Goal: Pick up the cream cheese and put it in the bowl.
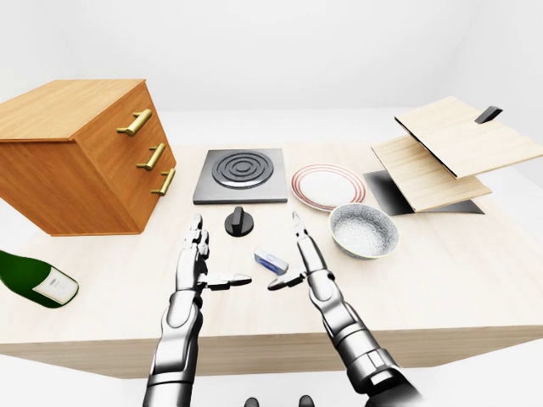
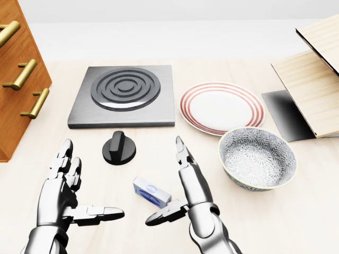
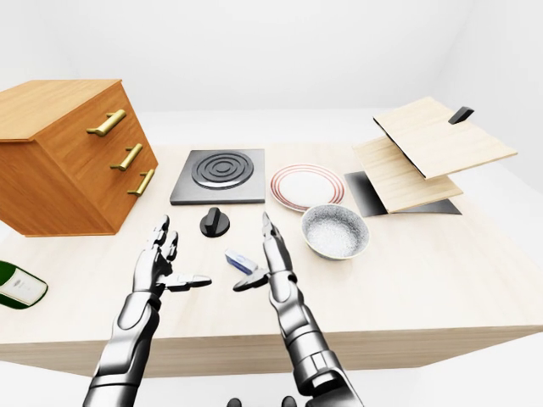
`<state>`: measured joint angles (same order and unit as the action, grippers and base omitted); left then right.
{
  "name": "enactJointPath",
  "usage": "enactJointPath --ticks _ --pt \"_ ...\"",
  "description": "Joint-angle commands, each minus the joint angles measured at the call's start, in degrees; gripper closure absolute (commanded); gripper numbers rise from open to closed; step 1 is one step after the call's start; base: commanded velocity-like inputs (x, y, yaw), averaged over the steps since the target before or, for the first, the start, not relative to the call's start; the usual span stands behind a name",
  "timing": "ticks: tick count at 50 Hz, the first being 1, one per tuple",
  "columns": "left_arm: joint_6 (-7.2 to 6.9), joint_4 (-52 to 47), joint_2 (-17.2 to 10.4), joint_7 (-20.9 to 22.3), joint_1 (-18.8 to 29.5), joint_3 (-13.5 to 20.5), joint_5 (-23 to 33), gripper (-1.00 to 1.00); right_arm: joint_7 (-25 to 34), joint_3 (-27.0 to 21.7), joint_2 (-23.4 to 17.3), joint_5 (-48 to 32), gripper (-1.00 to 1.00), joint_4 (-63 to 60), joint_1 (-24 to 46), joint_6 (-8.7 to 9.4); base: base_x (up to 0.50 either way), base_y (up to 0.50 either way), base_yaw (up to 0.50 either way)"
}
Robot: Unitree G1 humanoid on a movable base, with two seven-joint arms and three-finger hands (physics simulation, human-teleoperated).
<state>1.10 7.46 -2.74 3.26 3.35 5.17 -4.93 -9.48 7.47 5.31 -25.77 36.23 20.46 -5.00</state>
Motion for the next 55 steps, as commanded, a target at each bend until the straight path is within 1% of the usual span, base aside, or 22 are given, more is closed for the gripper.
enactJointPath --ticks 1,2,5,8,15,18,21,22,23,25,27,34,41,44,45,46,50,53,55 --pt "-0.39 -0.02 -0.07 0.12 0.21 0.19 -0.45 -1.00 -2.52 0.25 0.77 -3.55 -1.00 6.23 1.75 0.00 0.00 0.00 0.00" --pt "-0.38 -0.03 -0.08 0.11 0.21 0.19 -0.45 -1.00 -2.48 0.33 0.89 -3.65 -1.00 6.14 1.61 0.00 0.00 0.00 0.00" --pt "-1.02 -0.58 -0.17 0.10 0.25 0.30 -0.60 -1.00 -2.52 0.87 1.29 -4.50 -1.00 5.66 0.95 0.00 0.00 0.00 0.00" --pt "-0.48 0.16 -0.10 0.04 0.43 0.26 -0.53 -1.00 -2.56 1.00 1.52 -4.81 -1.00 5.75 0.93 0.00 0.00 0.00 0.00" --pt "-0.79 -0.40 -0.03 0.01 0.16 0.09 -0.52 -1.00 -2.72 1.06 1.77 -5.12 -1.00 6.17 1.32 0.00 0.00 0.00 0.00" --pt "-0.56 -0.02 0.04 -0.01 0.25 -0.01 -0.43 -1.00 -2.78 1.16 1.82 -5.30 -1.00 6.46 1.30 0.00 0.00 0.00 0.00" --pt "-0.64 -0.29 0.13 0.06 0.03 -0.16 -0.44 -1.00 -3.11 1.05 1.83 -5.42 -1.00 7.20 1.58 0.00 0.00 0.00 0.00" --pt "-0.60 -0.24 0.16 0.05 0.02 -0.20 -0.42 -1.00 -3.21 0.97 1.83 -5.32 -0.57 7.36 1.64 0.00 0.00 0.00 0.00" --pt "-0.63 -0.24 0.17 0.07 0.02 -0.20 -0.44 -1.00 -3.16 0.86 1.87 -5.11 1.00 7.79 1.83 0.00 0.00 0.00 0.00" --pt "-0.76 -0.31 0.13 0.09 0.06 -0.15 -0.51 -1.00 -2.96 0.16 2.09 -3.61 1.00 8.73 2.45 0.00 0.00 0.00 0.00" --pt "-1.20 -0.72 0.03 0.11 0.10 -0.02 -0.67 -1.00 -3.17 0.12 1.86 -3.49 1.00 9.30 2.83 0.00 0.00 0.00 0.00" --pt "-1.35 -0.82 0.06 -0.05 0.07 0.04 -0.70 -1.00 -3.59 -0.05 1.81 -2.94 1.00 9.64 3.28 0.00 0.00 0.00 0.00" --pt "-2.98 -2.12 -0.12 -0.03 0.30 0.39 -1.31 -1.00 -3.88 -0.44 1.56 -1.90 1.00 10.98 3.65 0.00 0.00 0.00 0.00" --pt "-2.80 -1.91 -0.08 -0.11 0.37 0.39 -1.29 -1.00 -3.94 -0.45 1.51 -1.93 1.00 10.35 3.43 0.00 0.00 0.00 0.00" --pt "-2.46 -1.66 0.04 -0.12 0.21 0.20 -1.13 -1.00 -3.68 -0.33 1.59 -2.04 1.00 8.31 2.79 0.00 0.00 0.00 0.00" --pt "-2.73 -2.07 0.09 -0.14 0.03 0.10 -1.11 -1.00 -3.98 0.00 1.50 -2.77 1.00 5.85 1.92 0.00 0.00 0.00 0.00" --pt "-2.30 -1.39 0.09 -0.07 0.21 0.08 -1.07 -1.00 -3.02 0.64 1.12 -4.74 1.00 -4.96 -1.15 0.00 0.00 0.00 0.00" --pt "-2.36 -1.12 0.00 -0.14 0.50 0.13 -1.05 -1.00 1.21 0.73 0.43 -4.00 1.00 -14.46 -2.88 0.00 0.00 0.00 0.00" --pt "-2.48 -1.01 -0.04 -0.19 0.66 0.09 -0.93 -1.00 3.70 0.57 -1.11 -5.93 1.00 -21.89 -3.43 0.00 0.00 0.00 0.00"
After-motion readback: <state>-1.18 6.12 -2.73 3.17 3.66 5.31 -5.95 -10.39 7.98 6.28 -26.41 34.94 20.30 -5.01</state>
